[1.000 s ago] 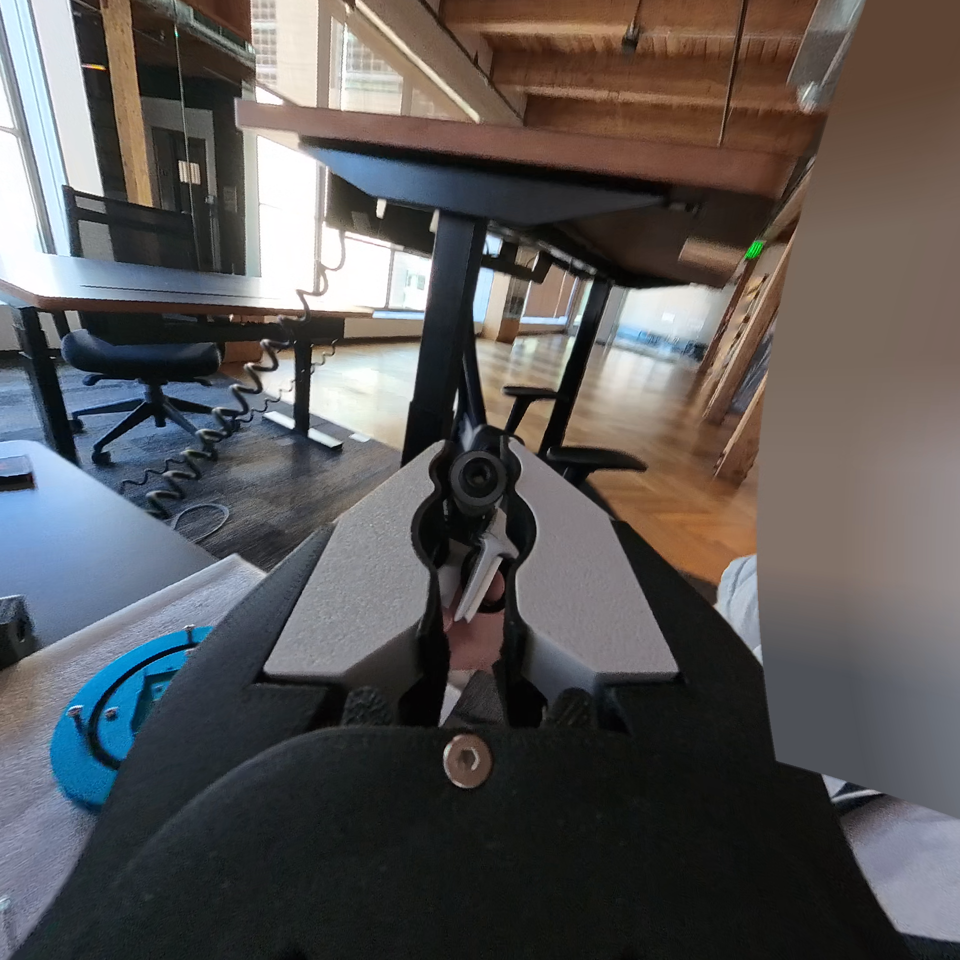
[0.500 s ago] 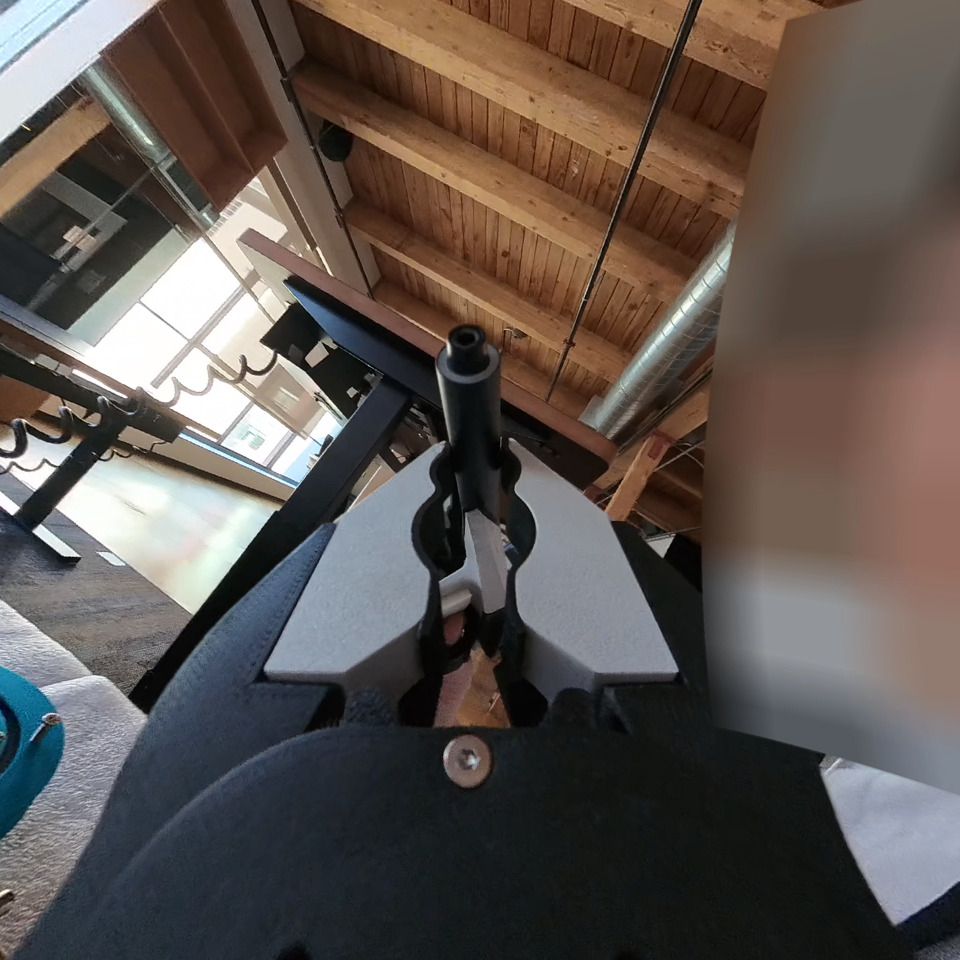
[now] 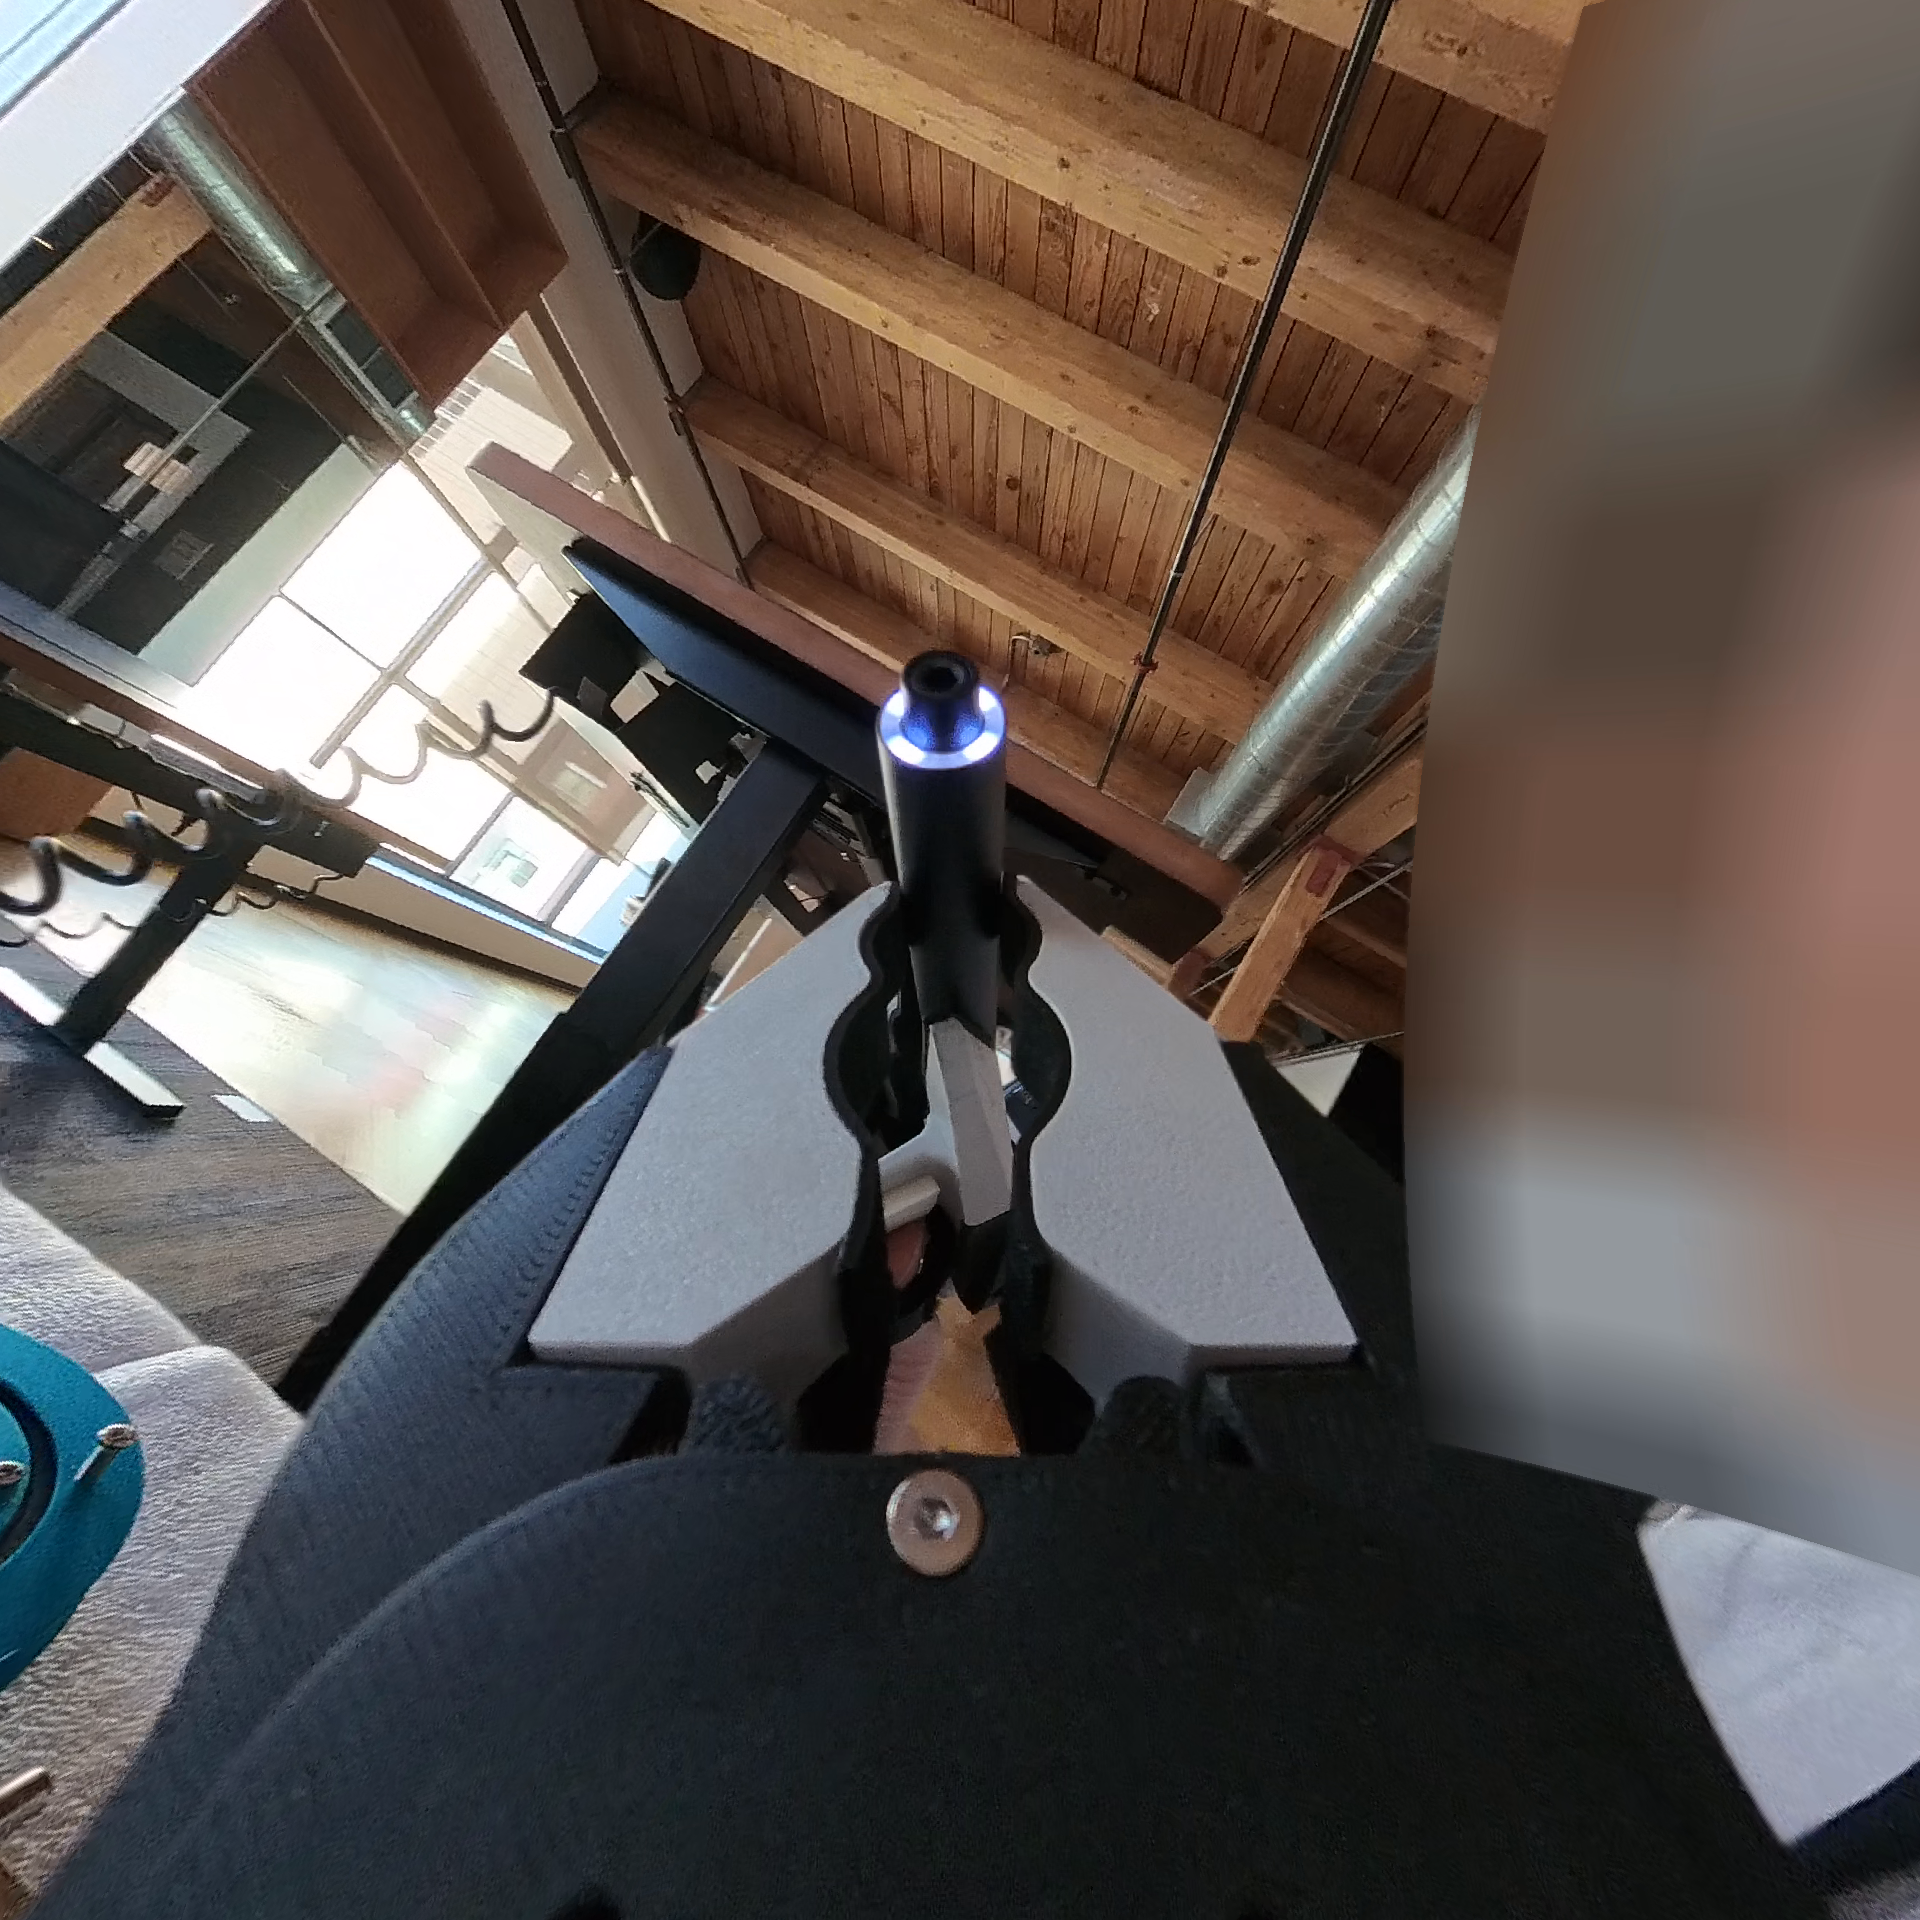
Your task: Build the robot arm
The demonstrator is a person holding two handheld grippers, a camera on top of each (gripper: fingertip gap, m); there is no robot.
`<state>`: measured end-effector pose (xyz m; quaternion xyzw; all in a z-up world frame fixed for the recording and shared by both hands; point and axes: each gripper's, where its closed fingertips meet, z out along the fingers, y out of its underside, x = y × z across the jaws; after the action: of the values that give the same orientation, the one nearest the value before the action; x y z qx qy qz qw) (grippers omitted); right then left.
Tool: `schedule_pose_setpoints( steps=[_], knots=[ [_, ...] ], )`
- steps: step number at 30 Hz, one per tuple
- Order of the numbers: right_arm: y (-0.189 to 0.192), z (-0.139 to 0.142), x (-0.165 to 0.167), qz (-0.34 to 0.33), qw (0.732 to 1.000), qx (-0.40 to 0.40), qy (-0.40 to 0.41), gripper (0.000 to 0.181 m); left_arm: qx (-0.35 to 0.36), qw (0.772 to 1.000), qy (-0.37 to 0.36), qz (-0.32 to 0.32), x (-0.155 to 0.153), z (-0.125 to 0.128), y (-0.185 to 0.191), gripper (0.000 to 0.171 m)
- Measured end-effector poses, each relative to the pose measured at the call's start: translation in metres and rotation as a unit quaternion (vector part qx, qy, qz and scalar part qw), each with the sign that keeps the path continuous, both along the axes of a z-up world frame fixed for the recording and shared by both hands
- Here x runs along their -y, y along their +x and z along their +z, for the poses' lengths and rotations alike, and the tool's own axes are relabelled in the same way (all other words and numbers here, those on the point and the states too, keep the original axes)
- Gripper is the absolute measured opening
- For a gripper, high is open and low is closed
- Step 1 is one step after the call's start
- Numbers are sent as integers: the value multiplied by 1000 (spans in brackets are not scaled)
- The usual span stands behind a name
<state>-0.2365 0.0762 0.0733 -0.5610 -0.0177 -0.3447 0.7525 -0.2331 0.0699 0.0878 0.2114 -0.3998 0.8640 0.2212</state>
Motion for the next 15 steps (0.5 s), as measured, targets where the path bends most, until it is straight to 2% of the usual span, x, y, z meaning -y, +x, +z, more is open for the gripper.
schedule_pose_setpoints(
  steps=[4,9,15],
  knots=[
    [-3,1,10,42,998,-7,50,16,17,999,37,26,10,2,-4,15],
    [-23,8,28,94,990,26,103,16,75,991,91,60,31,9,-25,15],
    [-33,10,36,88,990,43,106,16,99,987,110,67,41,13,-38,15]
  ],
)
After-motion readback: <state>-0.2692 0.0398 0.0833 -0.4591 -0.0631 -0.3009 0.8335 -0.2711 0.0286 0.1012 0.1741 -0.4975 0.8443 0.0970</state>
